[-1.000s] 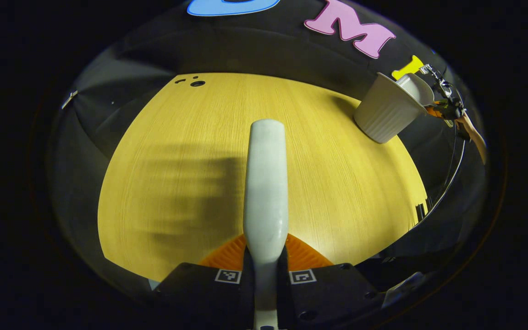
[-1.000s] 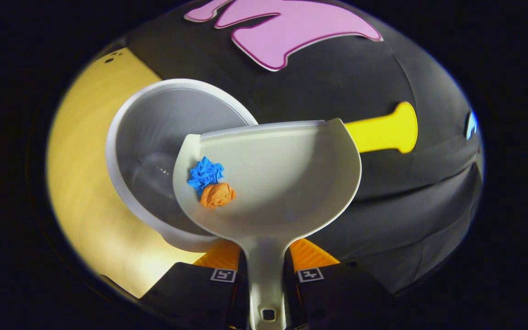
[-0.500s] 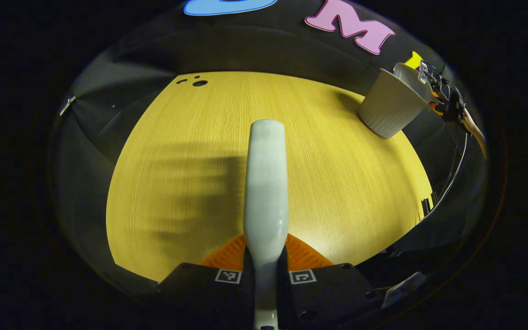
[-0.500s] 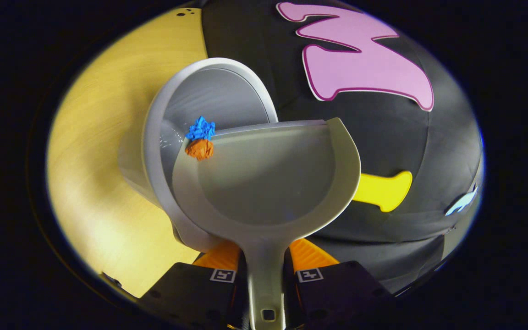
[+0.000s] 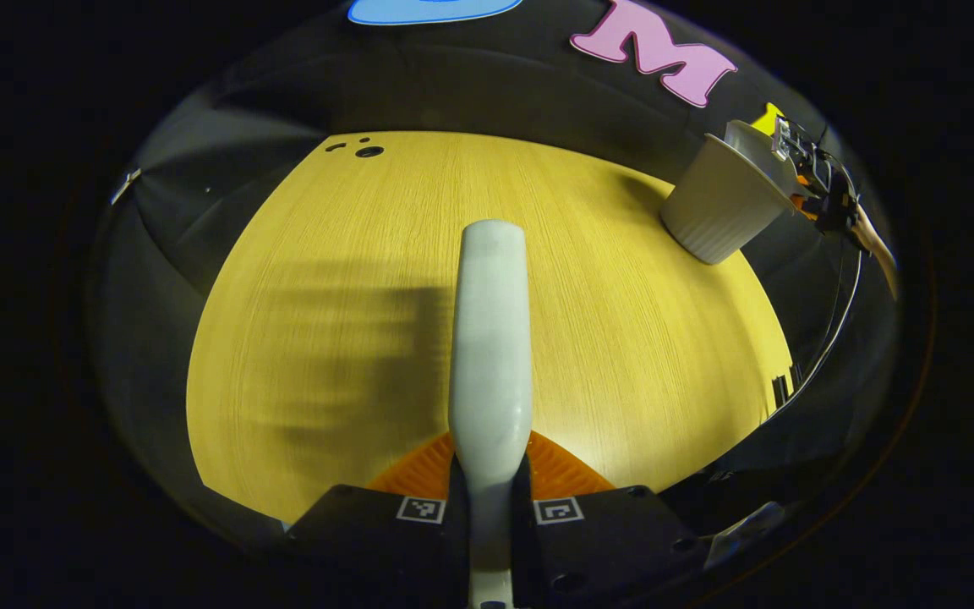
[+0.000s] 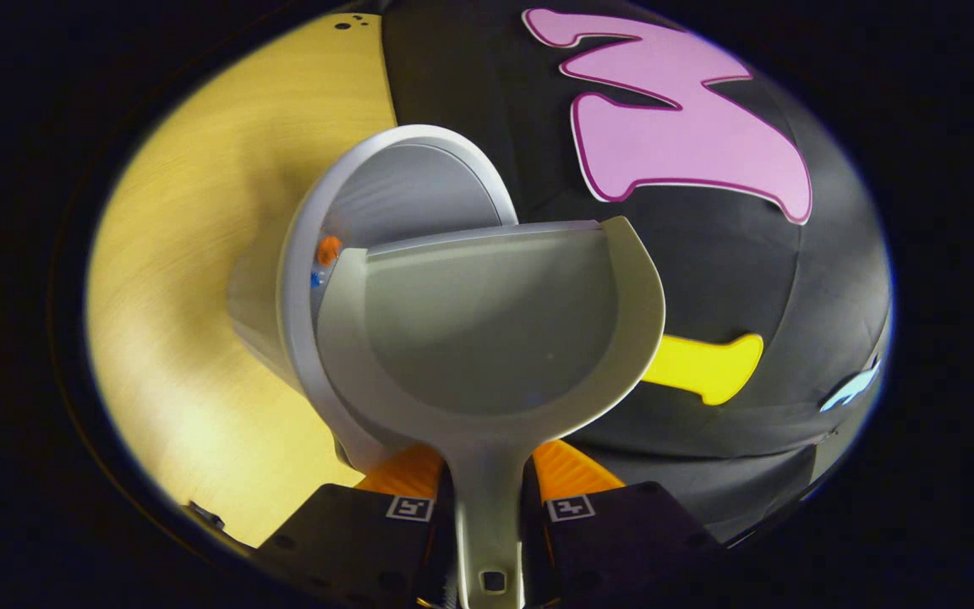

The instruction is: Pick up the small broom and dustpan from the desktop, sweep the trash into the dustpan with the broom, and then empty the trash into the garbage bin.

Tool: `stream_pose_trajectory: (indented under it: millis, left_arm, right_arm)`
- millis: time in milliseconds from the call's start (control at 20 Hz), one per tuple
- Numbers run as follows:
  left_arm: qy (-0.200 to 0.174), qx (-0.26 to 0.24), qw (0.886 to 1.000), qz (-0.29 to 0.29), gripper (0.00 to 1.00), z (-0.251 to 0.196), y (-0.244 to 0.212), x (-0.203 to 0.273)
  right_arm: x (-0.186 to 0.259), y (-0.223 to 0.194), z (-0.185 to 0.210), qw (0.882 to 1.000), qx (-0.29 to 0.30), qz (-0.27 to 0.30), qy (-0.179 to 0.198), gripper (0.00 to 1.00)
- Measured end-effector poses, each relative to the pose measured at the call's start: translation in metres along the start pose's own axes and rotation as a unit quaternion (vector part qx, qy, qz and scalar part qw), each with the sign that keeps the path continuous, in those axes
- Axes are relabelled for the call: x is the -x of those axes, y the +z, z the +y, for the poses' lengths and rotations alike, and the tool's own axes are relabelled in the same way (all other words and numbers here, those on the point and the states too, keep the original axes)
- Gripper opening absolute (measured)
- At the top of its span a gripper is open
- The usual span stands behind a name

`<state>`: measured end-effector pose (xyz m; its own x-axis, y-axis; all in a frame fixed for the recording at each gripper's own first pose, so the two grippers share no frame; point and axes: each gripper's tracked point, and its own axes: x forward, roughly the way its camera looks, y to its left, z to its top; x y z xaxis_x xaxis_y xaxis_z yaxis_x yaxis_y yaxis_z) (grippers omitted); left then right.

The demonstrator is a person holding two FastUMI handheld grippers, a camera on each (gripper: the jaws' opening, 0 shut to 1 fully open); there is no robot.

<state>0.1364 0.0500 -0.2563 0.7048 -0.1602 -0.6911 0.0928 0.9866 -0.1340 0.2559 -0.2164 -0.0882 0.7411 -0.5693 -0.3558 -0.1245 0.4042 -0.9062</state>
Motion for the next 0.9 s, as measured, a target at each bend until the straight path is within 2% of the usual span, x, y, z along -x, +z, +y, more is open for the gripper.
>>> stream_pose_trajectory:
  millis: [100,150,300,400,500,650,900]
  left_arm:
    - [-0.002,0.005,1.000,-0.004,0.25,0.000,0.001,0.000]
    - [0.000,0.004,1.000,-0.006,0.22,0.001,0.003,0.000]
    - [0.021,-0.016,1.000,-0.007,0.24,0.007,0.004,0.005]
    - [0.024,-0.025,0.999,-0.019,0.24,0.003,0.013,0.013]
    - [0.025,-0.027,0.999,-0.036,0.23,-0.003,0.020,0.020]
    - [0.029,-0.030,0.997,-0.070,0.24,-0.005,0.031,0.033]
    - [0.018,-0.014,0.995,-0.100,0.24,-0.004,0.027,0.047]
  right_arm:
    - [-0.001,-0.005,0.001,0.998,-0.057,0.013,0.024,0.34]
    - [0.000,-0.006,0.000,0.996,-0.084,0.016,0.031,0.34]
    - [0.018,-0.001,-0.014,0.988,-0.150,0.001,0.032,0.34]
    - [0.028,-0.001,-0.020,0.978,-0.204,-0.002,0.039,0.34]
    - [0.036,0.003,-0.031,0.963,-0.267,-0.011,0.039,0.36]
    - [0.049,0.012,-0.047,0.937,-0.345,-0.031,0.047,0.34]
    - [0.063,0.034,-0.058,0.899,-0.422,-0.088,0.072,0.34]
